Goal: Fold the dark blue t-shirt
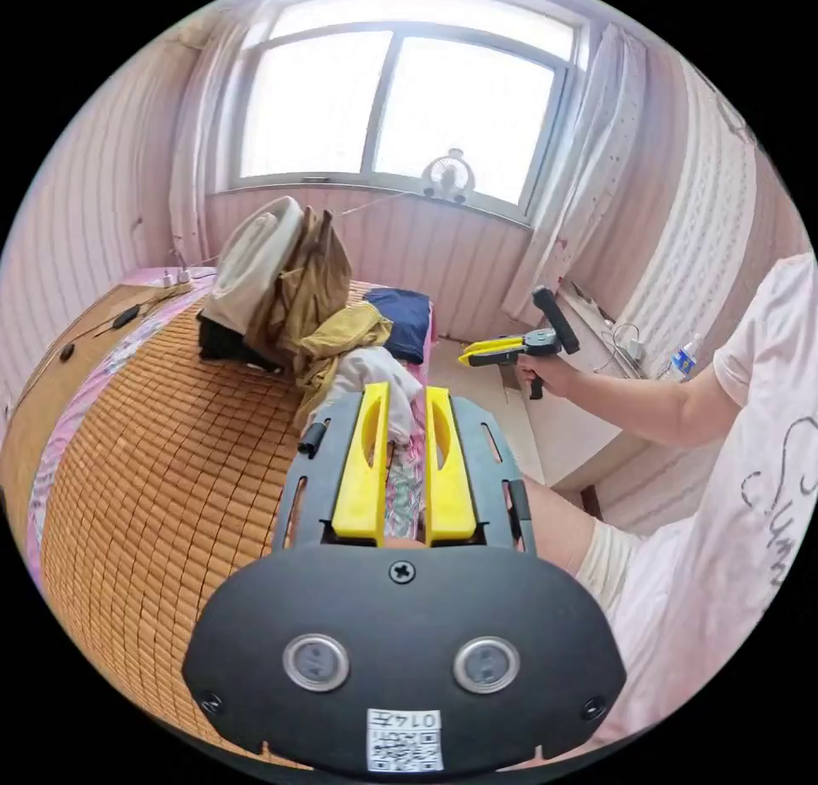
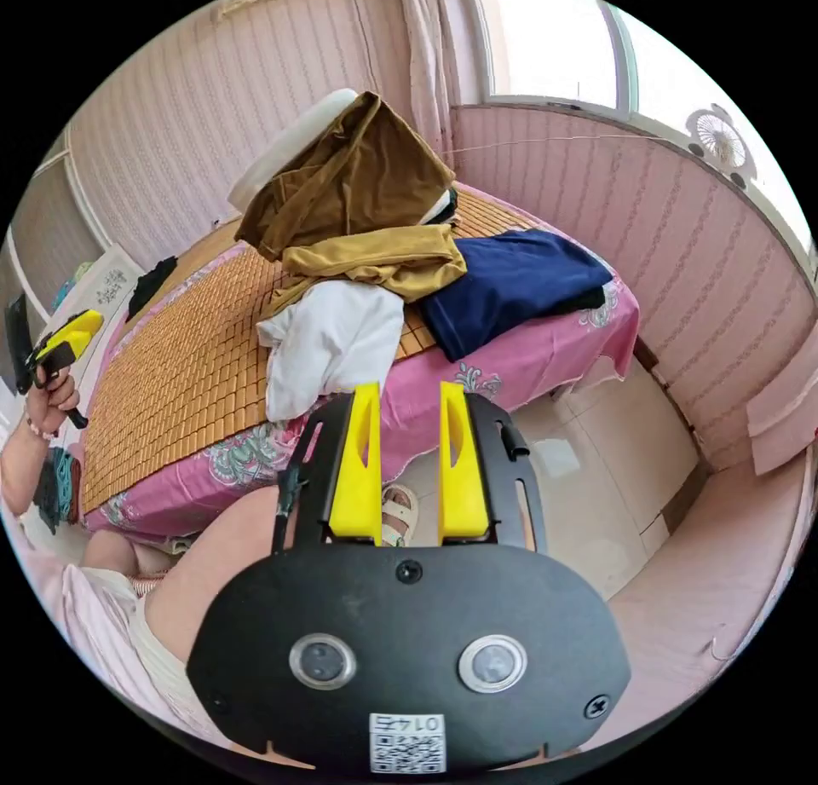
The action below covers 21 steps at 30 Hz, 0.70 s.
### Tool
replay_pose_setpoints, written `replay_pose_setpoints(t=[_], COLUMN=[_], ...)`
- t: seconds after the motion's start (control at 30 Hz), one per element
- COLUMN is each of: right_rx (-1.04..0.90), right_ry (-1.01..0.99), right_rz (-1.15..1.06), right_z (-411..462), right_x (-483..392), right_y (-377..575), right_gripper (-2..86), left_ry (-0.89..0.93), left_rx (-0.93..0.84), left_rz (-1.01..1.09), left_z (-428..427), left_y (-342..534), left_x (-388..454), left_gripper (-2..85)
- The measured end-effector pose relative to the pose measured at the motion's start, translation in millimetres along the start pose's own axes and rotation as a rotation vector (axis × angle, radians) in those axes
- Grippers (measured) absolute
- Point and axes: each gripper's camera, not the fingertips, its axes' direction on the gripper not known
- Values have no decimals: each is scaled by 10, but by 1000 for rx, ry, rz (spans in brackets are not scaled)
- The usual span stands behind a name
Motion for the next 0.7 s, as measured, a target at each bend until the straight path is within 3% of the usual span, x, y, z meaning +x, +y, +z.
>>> replay_pose_setpoints(t=[0.13,0.3,0.47,0.57,0.7], right_rx=[42,92,126,181,332], right_ry=[-23,-209,-297,-362,-340], right_rz=[127,316,318,310,196], right_z=[361,785,872,796,254], right_x=[579,1227,1478,1533,1408], right_y=[36,146,261,314,293], right_gripper=[111,105,40,25,14], left_ry=[-3,-136,-144,-151,-171], left_rx=[-126,-315,-449,-440,-226], left_rz=[97,223,160,88,167], left_z=[1136,2490,3108,3130,2646], left_y=[-608,-1172,-1268,-1314,-1456], left_x=[141,281,211,162,337], left_gripper=[79,99,94,38,-6])
